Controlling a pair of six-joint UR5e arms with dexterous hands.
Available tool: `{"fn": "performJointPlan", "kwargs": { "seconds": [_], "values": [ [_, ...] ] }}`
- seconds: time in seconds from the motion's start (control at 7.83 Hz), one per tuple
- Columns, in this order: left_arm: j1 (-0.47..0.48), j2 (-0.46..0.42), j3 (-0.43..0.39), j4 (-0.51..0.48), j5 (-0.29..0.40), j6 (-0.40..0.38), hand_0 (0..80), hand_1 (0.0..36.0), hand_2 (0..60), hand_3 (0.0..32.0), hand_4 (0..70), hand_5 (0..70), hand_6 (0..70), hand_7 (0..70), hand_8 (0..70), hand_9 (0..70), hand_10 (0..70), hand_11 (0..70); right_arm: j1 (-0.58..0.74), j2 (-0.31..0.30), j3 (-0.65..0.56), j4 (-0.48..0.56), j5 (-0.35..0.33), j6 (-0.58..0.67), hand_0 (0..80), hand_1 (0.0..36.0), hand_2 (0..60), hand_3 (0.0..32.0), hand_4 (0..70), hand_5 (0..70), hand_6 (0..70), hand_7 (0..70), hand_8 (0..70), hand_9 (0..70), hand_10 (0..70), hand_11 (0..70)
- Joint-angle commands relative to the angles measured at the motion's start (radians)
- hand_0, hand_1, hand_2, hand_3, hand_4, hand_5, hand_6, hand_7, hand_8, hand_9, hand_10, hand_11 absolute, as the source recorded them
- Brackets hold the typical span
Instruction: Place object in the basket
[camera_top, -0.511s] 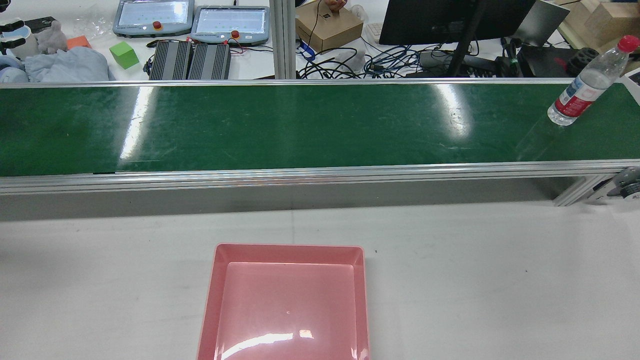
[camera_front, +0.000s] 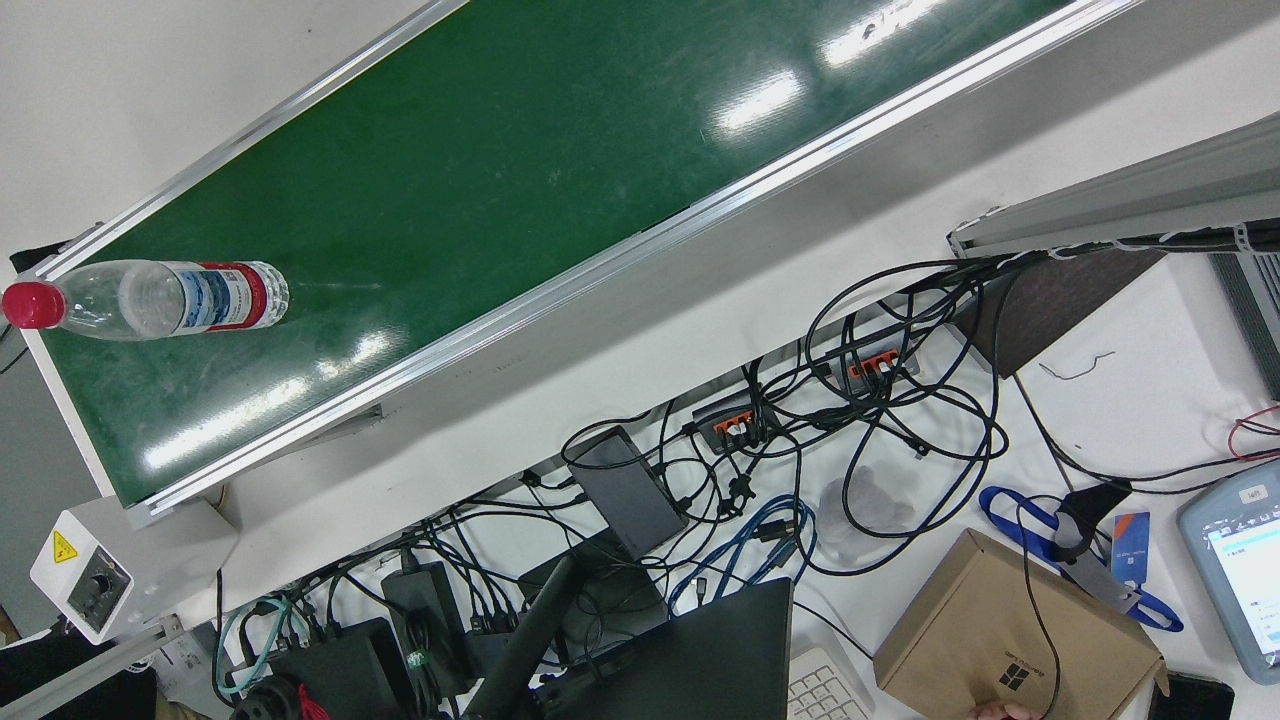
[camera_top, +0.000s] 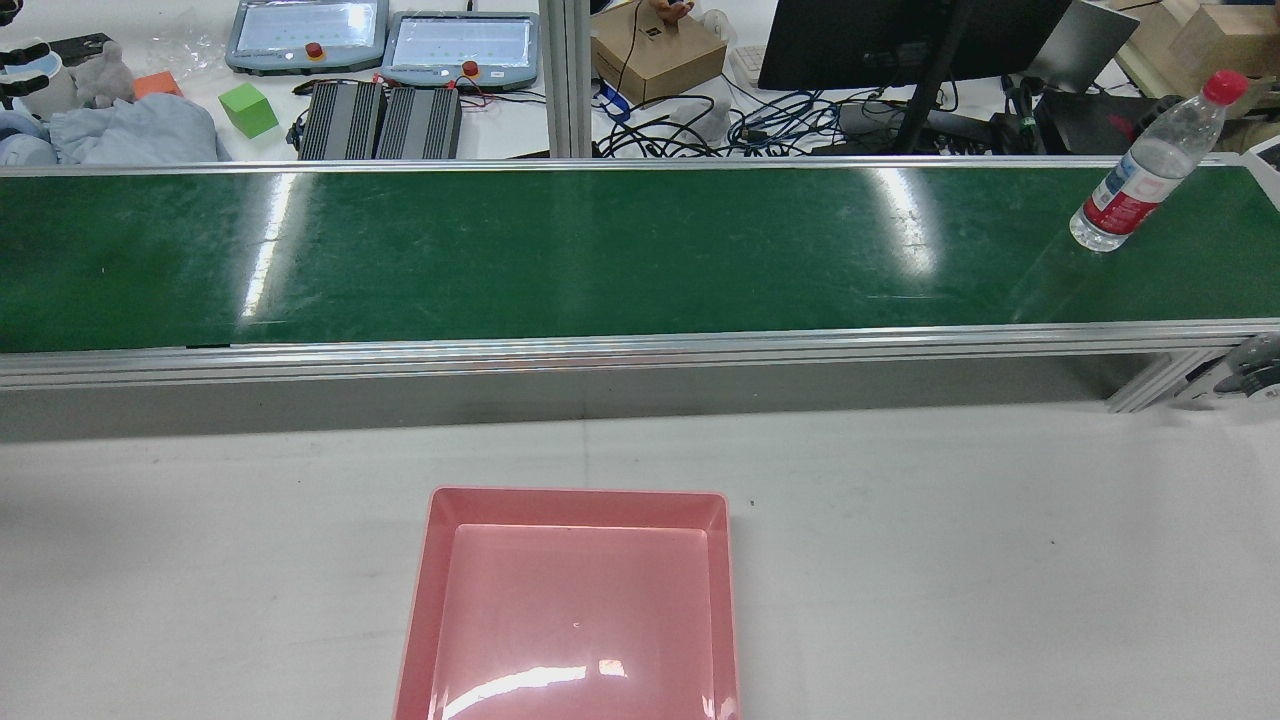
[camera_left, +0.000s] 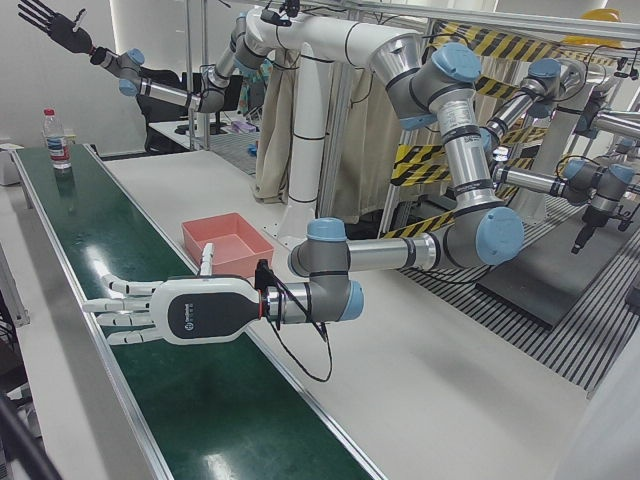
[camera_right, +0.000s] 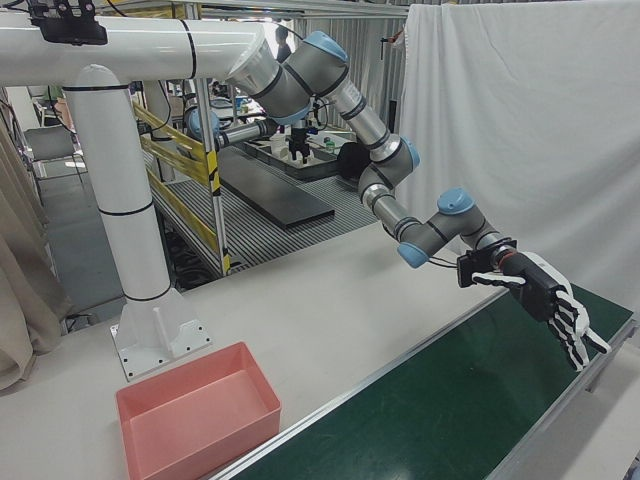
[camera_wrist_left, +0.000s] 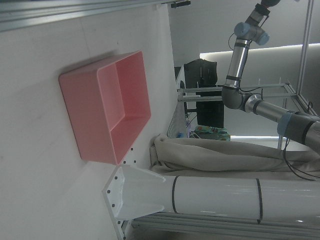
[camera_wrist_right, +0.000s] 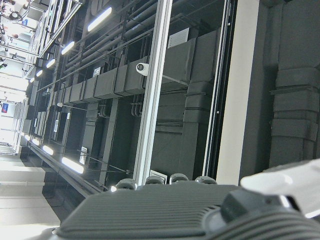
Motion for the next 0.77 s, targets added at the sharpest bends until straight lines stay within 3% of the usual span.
{"fn": "performJointPlan", "kwargs": {
  "seconds": [0.0,0.64],
  "values": [
    [-0.001,0.000,0.000,0.000,0.000,0.000,49.9,0.0,0.0,10.2,0.0,29.8,4.7,1.8,10.3,12.1,7.4,11.4,0.000,0.000,0.000,0.000,0.000,0.000,0.0,0.0,0.0,0.0,0.0,0.0,0.0,0.0,0.0,0.0,0.0,0.0],
    [-0.001,0.000,0.000,0.000,0.000,0.000,50.5,0.0,0.0,9.2,2.3,30.4,5.8,2.3,12.0,12.7,8.2,12.5,0.000,0.000,0.000,0.000,0.000,0.000,0.0,0.0,0.0,0.0,0.0,0.0,0.0,0.0,0.0,0.0,0.0,0.0]
  ]
}}
